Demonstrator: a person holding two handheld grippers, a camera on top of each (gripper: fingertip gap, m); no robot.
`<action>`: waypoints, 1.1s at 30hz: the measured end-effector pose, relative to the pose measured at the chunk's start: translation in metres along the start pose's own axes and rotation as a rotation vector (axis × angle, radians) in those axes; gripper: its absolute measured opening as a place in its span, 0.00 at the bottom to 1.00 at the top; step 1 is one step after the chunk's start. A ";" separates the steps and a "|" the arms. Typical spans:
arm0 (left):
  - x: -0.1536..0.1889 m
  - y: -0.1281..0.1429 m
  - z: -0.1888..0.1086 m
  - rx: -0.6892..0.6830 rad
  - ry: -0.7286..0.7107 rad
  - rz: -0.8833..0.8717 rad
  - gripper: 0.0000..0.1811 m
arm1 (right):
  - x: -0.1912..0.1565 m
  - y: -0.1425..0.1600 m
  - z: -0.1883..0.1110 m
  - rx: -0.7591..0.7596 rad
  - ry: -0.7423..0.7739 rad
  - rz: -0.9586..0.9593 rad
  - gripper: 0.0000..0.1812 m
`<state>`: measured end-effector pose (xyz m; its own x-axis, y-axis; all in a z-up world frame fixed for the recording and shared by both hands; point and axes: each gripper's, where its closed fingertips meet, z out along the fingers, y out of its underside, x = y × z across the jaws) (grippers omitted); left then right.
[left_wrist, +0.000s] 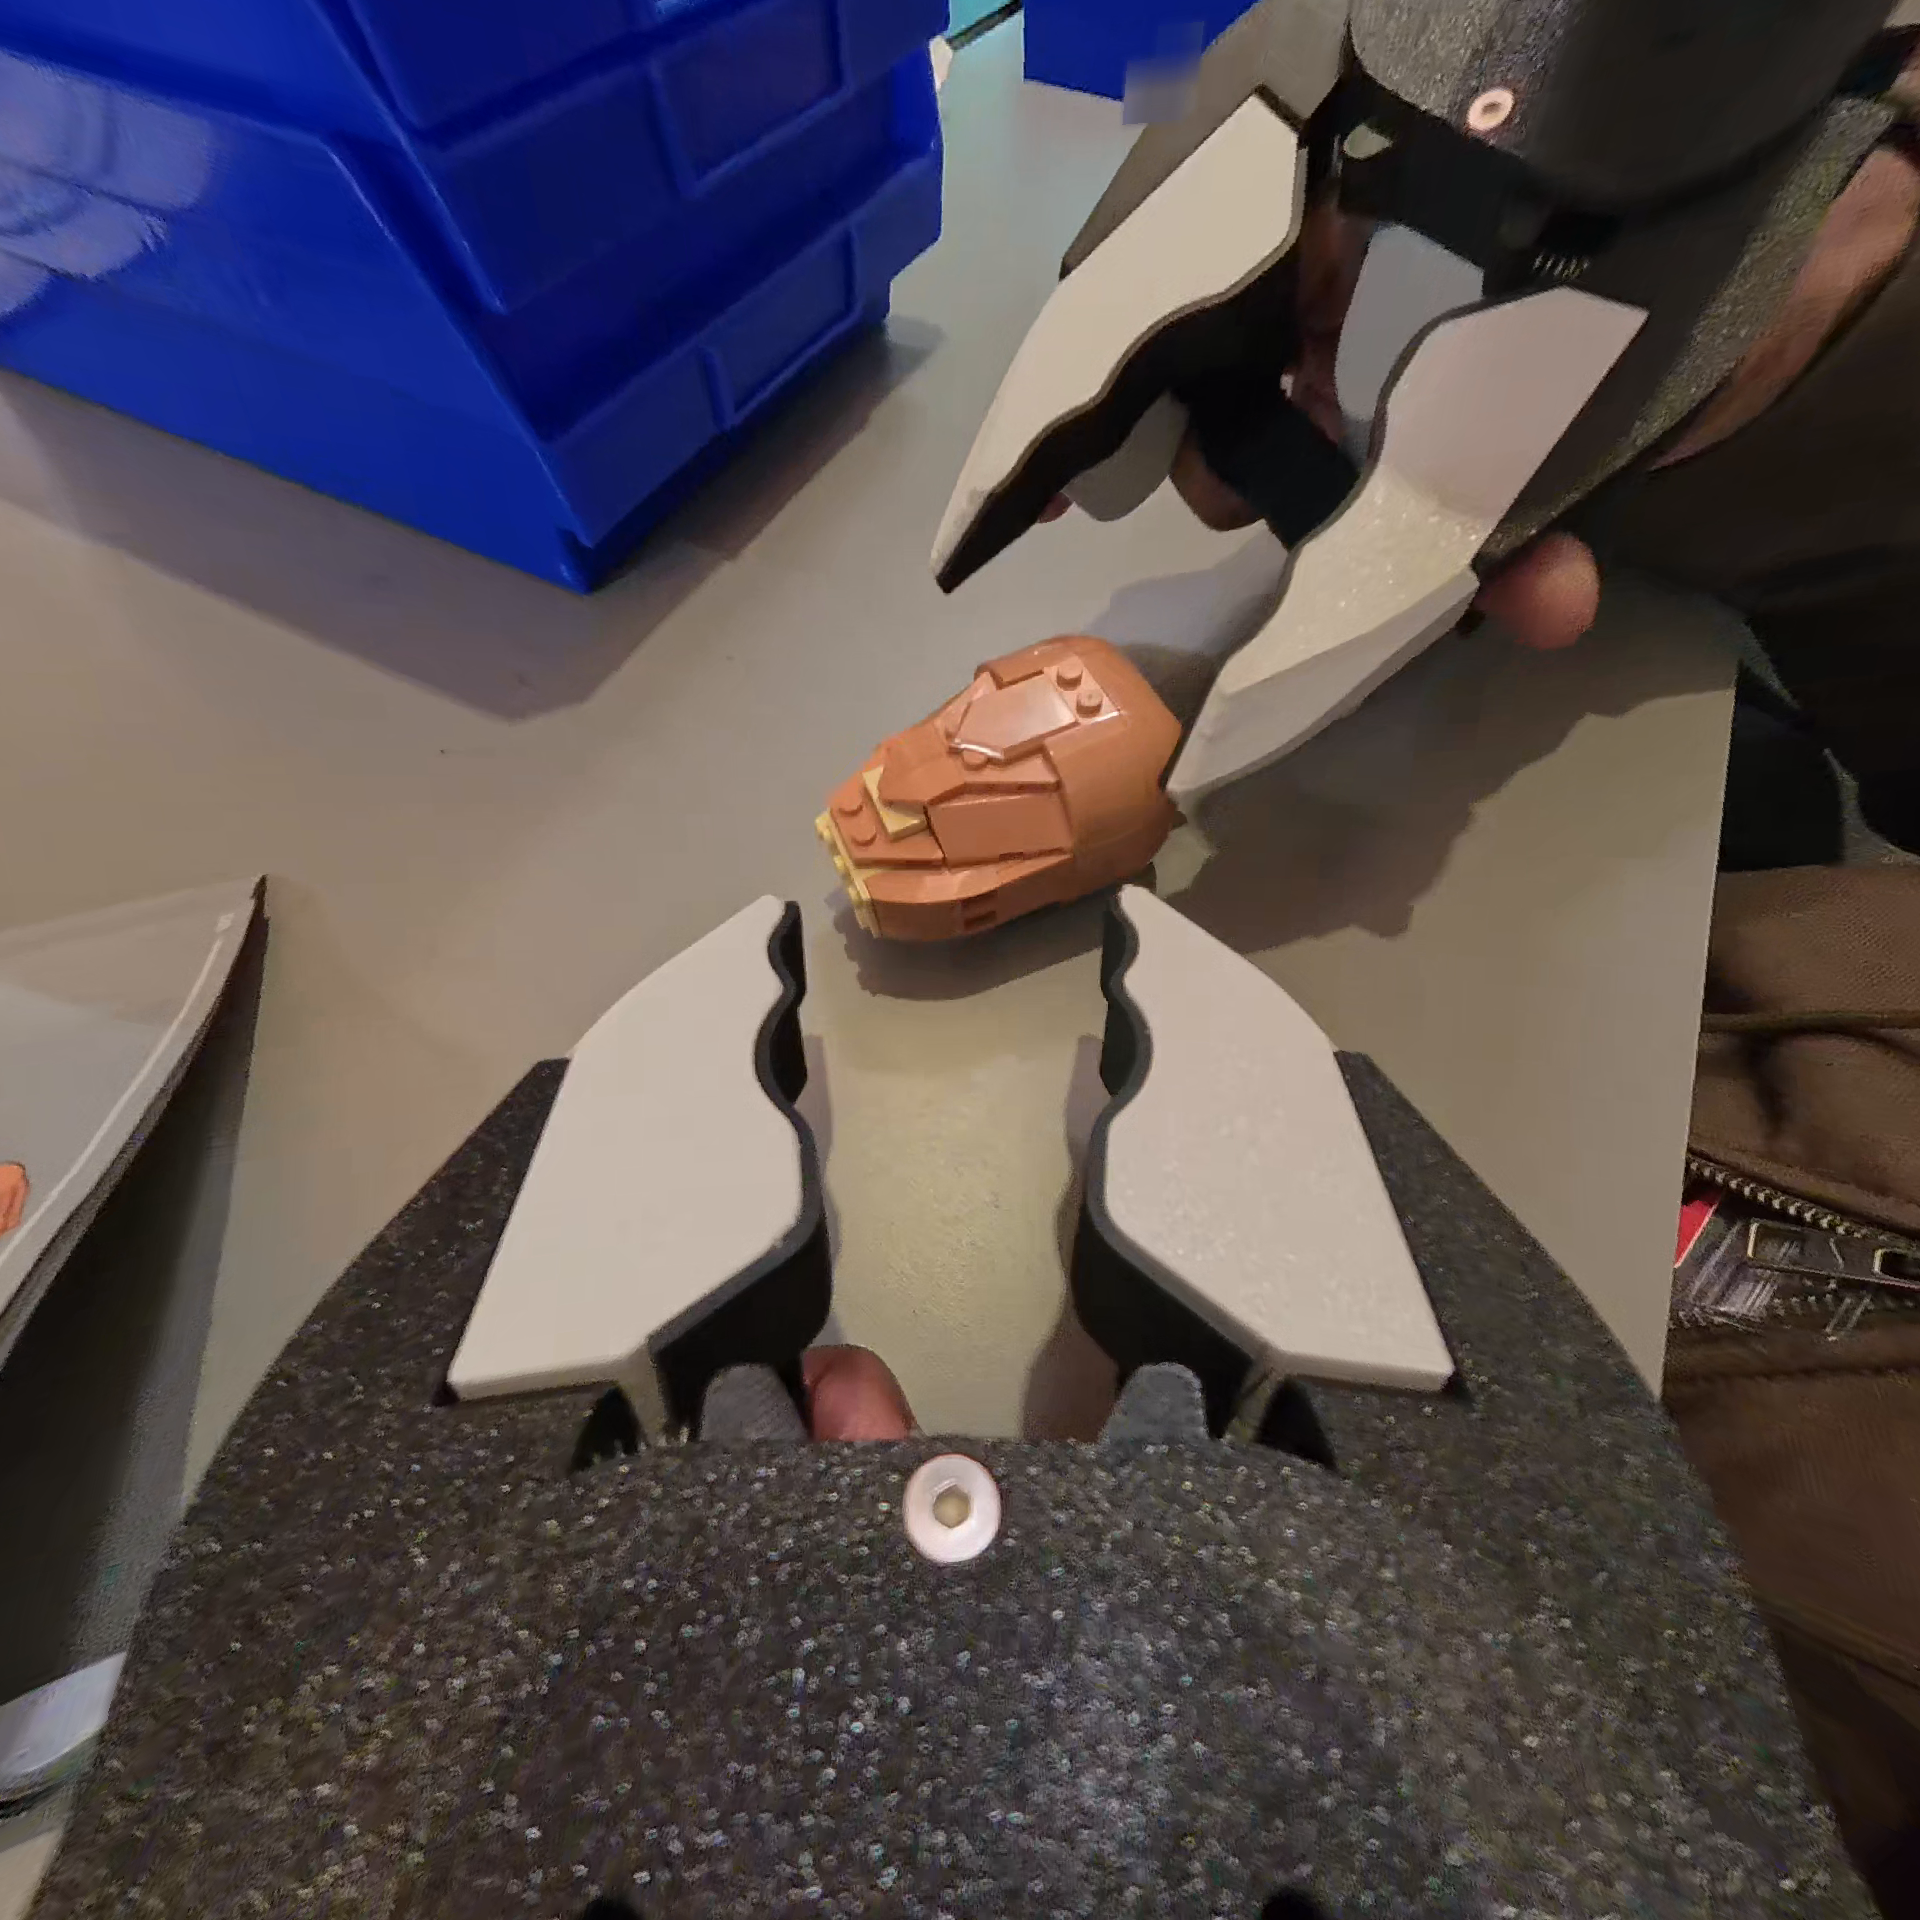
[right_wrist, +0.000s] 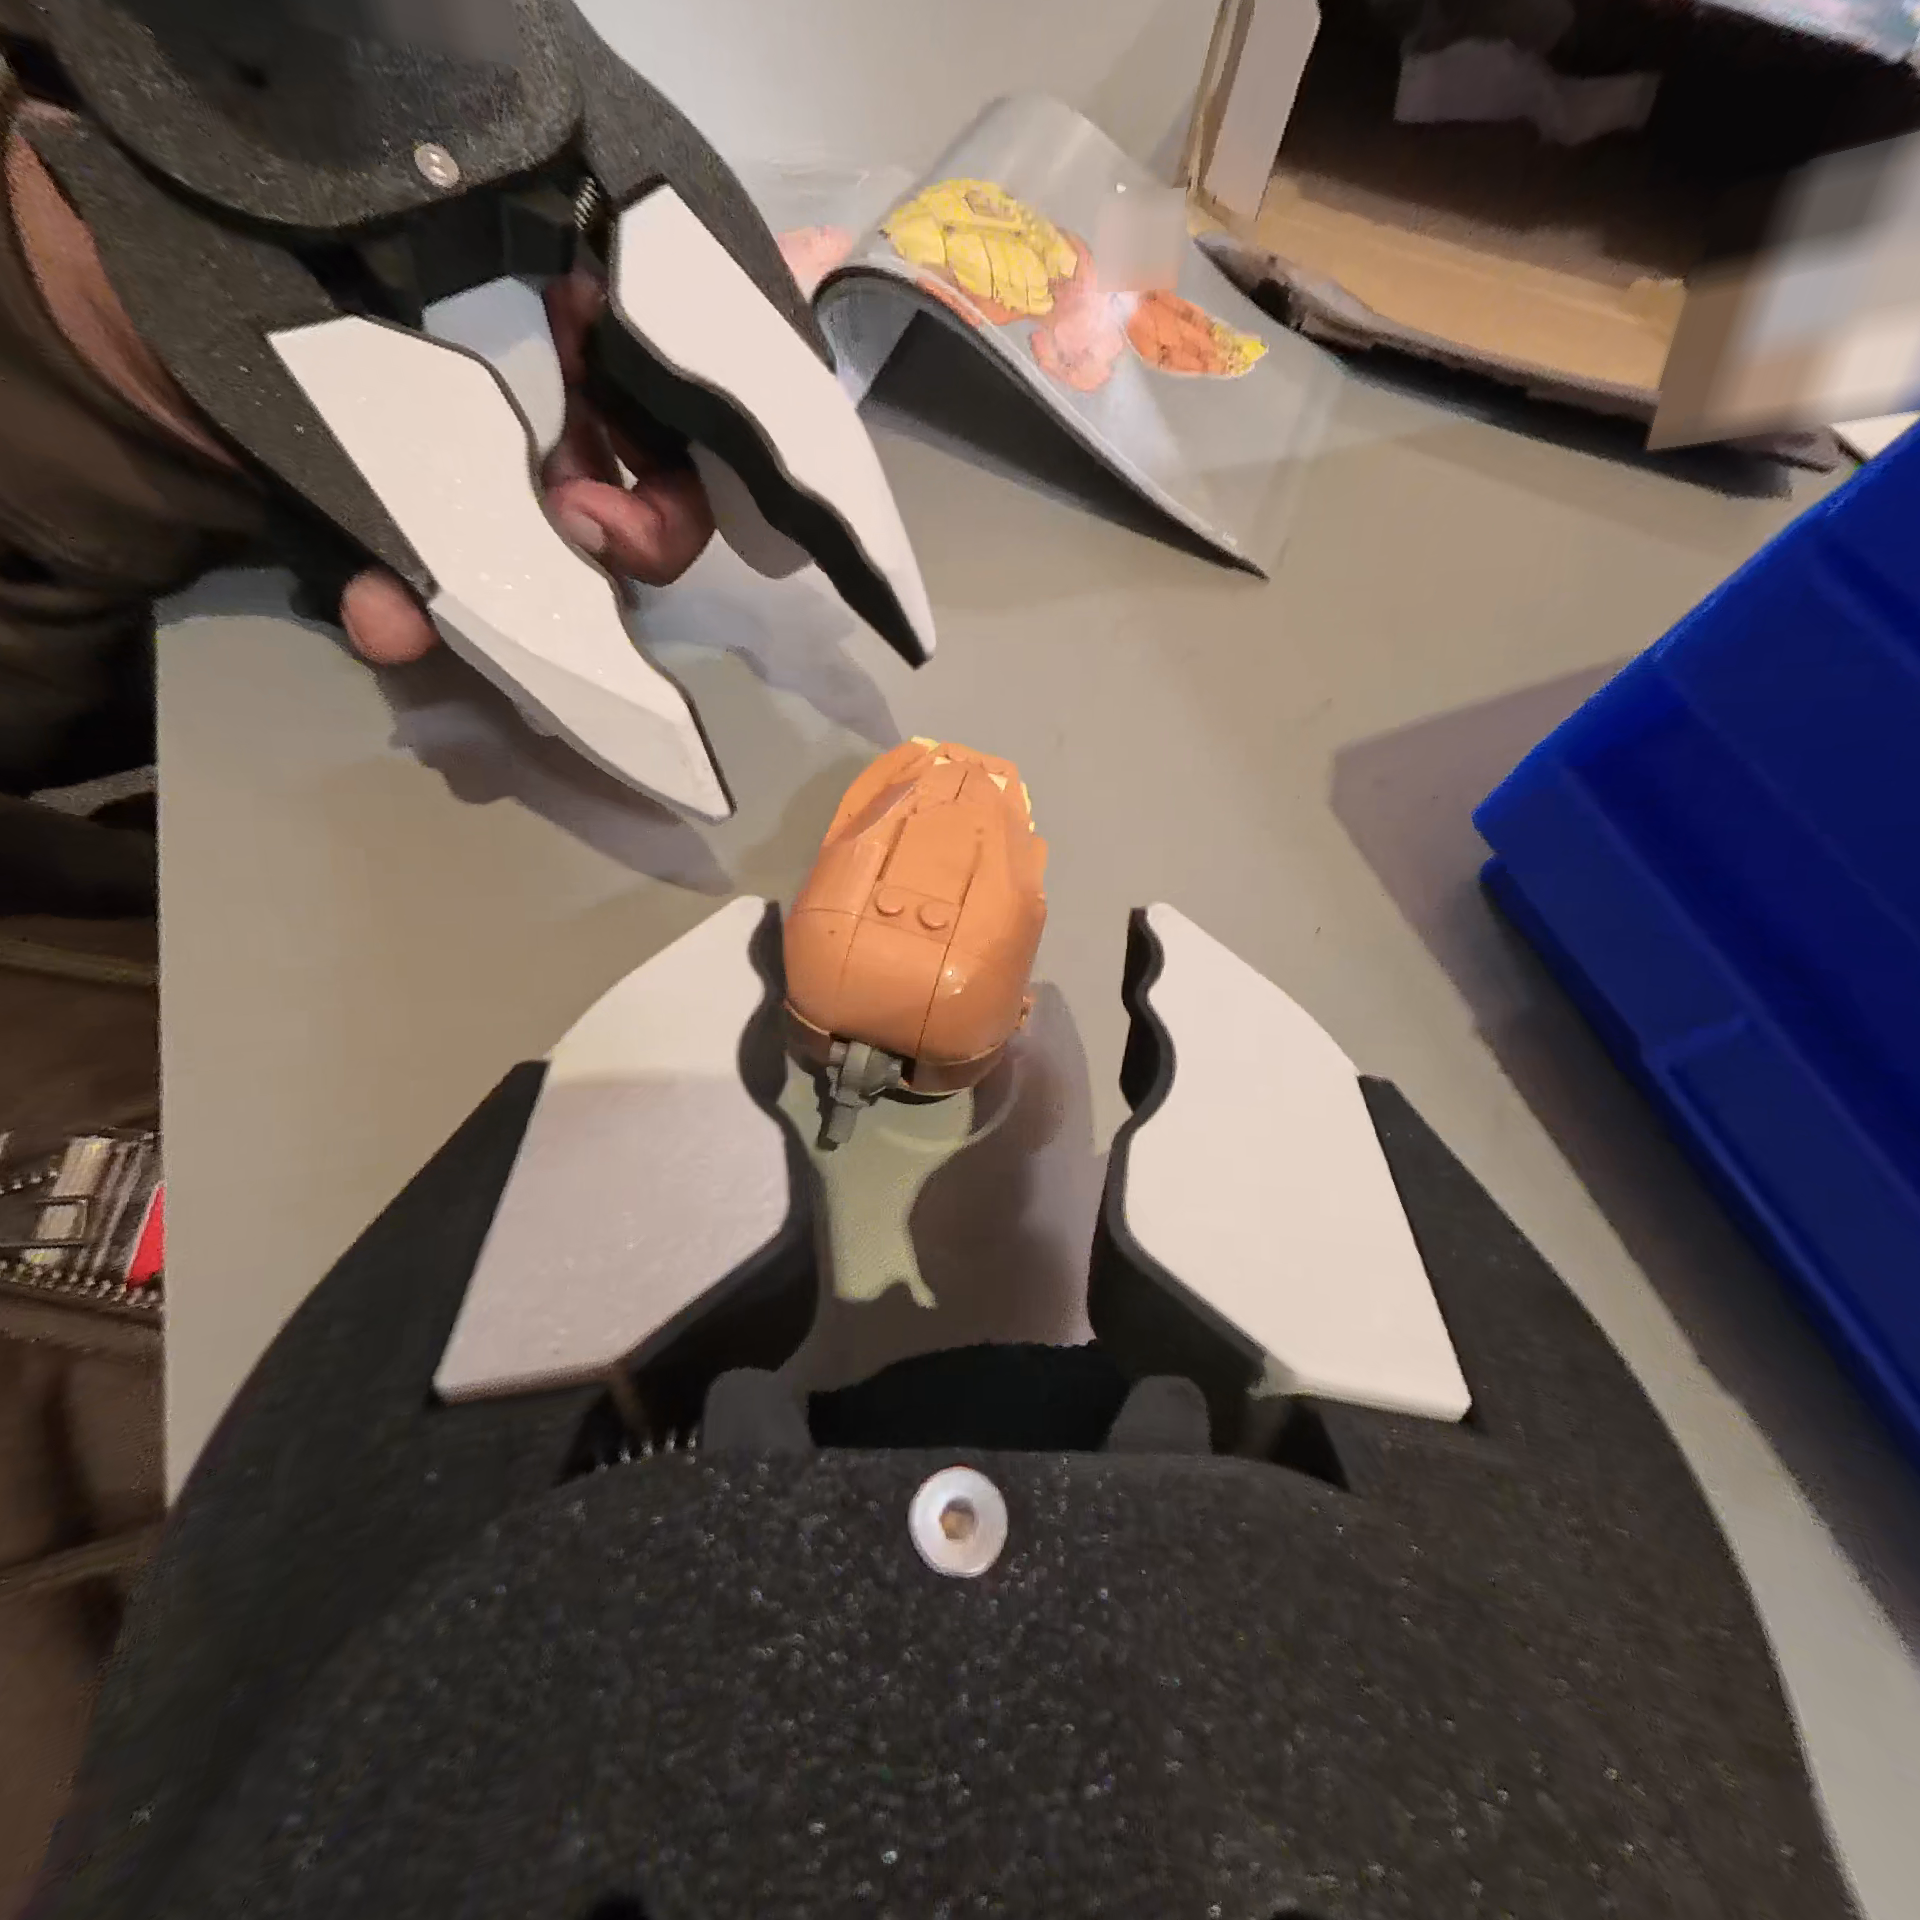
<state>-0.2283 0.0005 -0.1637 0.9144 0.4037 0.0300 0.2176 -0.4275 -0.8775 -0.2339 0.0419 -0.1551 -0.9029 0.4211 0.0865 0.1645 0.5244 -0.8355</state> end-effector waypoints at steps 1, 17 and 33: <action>0.000 0.001 0.000 -0.007 -0.001 -0.005 0.30 | -0.001 0.002 0.002 -0.026 0.004 0.003 0.37; -0.001 0.001 -0.007 0.017 0.036 -0.102 0.30 | 0.001 0.026 0.027 -0.266 0.056 0.002 0.33; 0.047 -0.081 -0.036 0.650 0.362 -0.341 0.40 | -0.049 -0.073 -0.028 0.508 -0.271 0.061 0.33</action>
<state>-0.1910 0.0250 -0.0742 0.9115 0.0933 0.4007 0.3640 0.2706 -0.8912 -0.1904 0.0040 -0.0829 -0.9782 0.1996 -0.0563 0.0688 0.0560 -0.9961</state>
